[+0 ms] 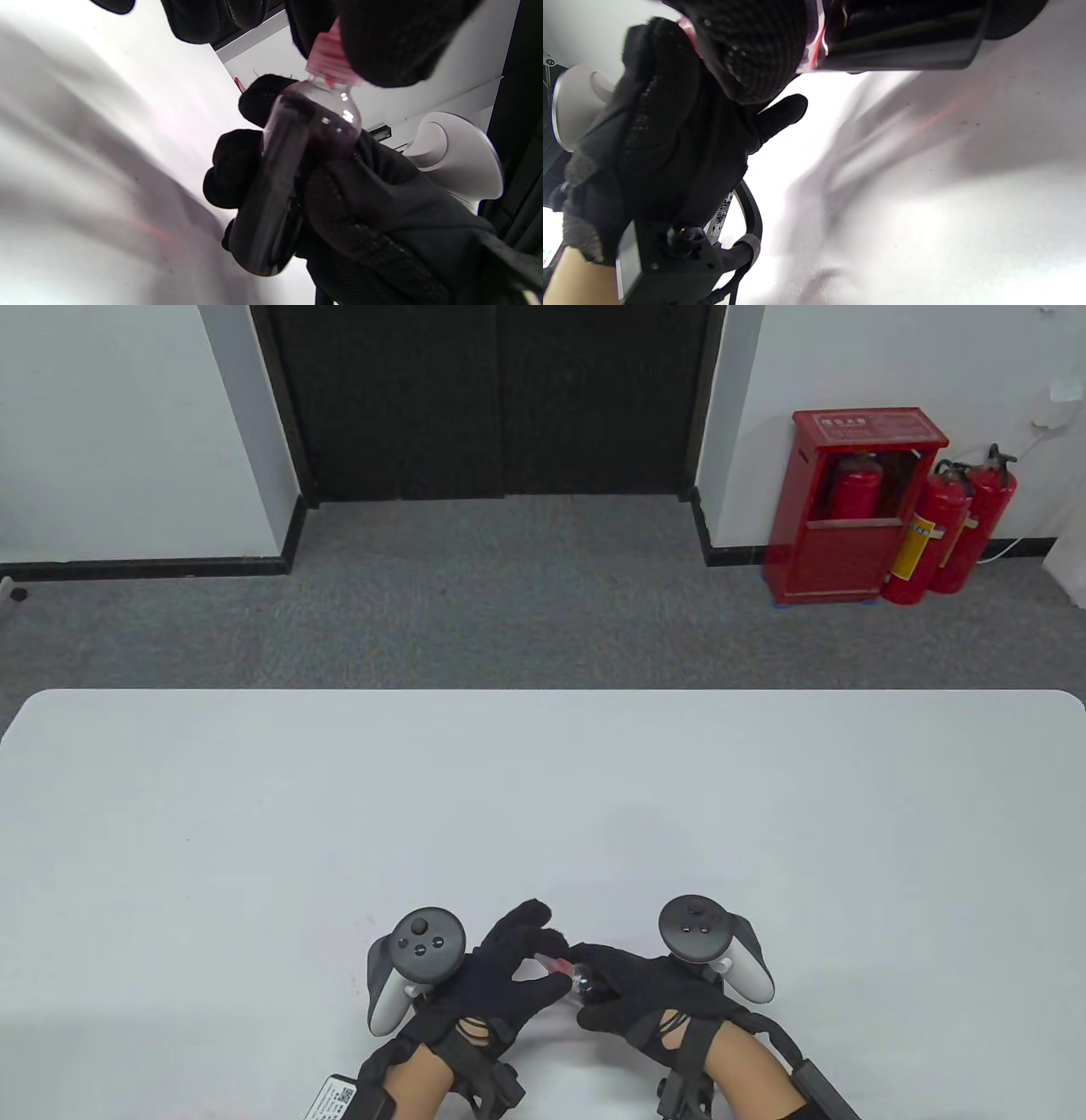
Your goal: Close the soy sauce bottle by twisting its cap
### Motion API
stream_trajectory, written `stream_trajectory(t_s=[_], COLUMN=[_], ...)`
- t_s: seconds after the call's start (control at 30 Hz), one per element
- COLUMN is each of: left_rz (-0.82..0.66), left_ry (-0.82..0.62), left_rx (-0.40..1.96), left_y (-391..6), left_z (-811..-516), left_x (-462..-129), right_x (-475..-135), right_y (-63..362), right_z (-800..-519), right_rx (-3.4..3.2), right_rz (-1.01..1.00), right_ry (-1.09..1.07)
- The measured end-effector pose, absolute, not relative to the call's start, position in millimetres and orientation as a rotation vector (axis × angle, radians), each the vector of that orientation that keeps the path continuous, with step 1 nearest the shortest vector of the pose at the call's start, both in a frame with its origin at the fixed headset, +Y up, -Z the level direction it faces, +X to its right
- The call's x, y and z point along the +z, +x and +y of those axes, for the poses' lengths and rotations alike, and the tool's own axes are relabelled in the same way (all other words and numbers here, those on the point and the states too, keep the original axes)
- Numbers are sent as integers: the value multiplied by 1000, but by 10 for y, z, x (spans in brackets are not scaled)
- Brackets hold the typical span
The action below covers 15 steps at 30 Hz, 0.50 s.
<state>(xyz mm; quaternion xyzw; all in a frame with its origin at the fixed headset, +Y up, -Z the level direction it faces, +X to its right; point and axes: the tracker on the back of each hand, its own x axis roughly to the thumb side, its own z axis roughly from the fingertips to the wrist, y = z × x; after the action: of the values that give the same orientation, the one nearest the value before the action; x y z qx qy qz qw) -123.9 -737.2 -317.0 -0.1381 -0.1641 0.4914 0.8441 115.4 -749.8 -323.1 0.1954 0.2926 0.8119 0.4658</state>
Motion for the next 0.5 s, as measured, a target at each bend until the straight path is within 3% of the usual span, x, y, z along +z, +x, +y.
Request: stream_trajectory(t_s=[0.5], left_rz=[-369], left_ry=[-395], left_rx=[1144], left_y=[-1232], left_z=[-7414], left_x=[-3196], right_x=[-3234], right_y=[1164], right_z=[-7496], right_rx=[1994], right_rz=[722], right_ry=[481])
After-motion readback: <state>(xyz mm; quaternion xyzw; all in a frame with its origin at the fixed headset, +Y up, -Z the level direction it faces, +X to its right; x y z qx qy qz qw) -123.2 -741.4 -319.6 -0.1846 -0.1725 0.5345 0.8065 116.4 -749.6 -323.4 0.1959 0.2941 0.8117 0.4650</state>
